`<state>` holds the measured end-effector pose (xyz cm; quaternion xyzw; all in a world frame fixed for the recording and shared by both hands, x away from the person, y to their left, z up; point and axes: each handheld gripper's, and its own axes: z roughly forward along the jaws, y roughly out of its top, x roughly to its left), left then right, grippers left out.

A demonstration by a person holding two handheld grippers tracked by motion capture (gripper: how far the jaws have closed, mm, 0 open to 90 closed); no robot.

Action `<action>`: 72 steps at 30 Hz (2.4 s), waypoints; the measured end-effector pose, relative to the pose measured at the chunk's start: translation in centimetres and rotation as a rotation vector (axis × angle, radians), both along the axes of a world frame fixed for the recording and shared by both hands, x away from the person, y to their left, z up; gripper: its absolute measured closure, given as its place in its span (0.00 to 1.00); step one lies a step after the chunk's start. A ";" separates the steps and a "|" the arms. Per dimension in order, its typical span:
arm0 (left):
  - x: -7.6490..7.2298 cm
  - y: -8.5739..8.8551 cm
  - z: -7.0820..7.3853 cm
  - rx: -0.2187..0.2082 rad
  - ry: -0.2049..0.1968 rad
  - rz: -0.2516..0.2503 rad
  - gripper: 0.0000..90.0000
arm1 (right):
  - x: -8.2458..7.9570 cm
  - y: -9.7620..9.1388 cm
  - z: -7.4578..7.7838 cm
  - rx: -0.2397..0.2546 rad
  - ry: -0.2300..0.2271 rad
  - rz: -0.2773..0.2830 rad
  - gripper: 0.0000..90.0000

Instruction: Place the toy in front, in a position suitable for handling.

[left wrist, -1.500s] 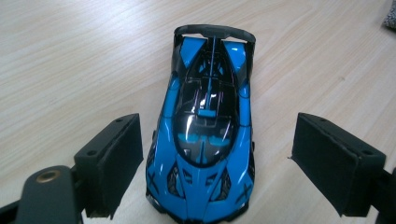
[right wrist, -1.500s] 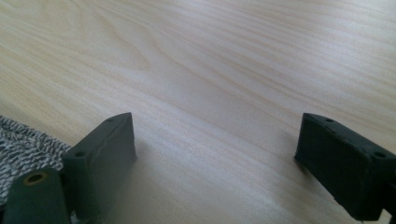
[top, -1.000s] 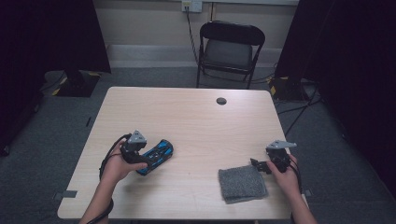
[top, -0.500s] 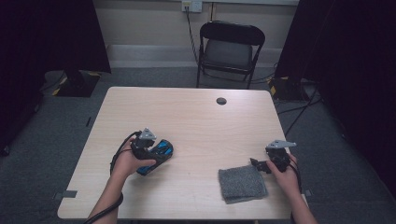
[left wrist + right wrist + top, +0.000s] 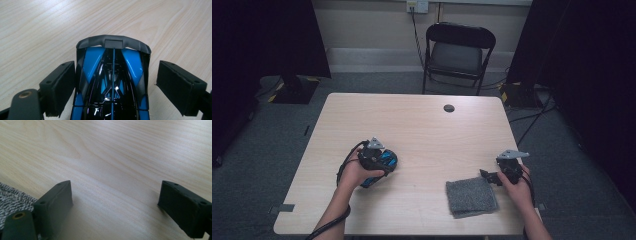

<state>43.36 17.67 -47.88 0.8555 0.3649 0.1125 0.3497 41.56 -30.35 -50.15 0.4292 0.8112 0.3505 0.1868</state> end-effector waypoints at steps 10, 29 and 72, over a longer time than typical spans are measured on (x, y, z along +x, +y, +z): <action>0.4 -0.2 -0.8 0.006 0.032 0.024 0.17 | 0.0 0.0 0.0 -0.001 0.000 0.002 0.12; 0.4 -0.8 -1.1 0.044 -0.002 0.039 0.26 | 0.1 0.0 0.0 0.000 0.000 0.003 0.12; 0.0 0.1 3.6 -0.060 -0.059 0.109 0.28 | 0.1 0.0 0.0 0.001 0.001 0.004 0.12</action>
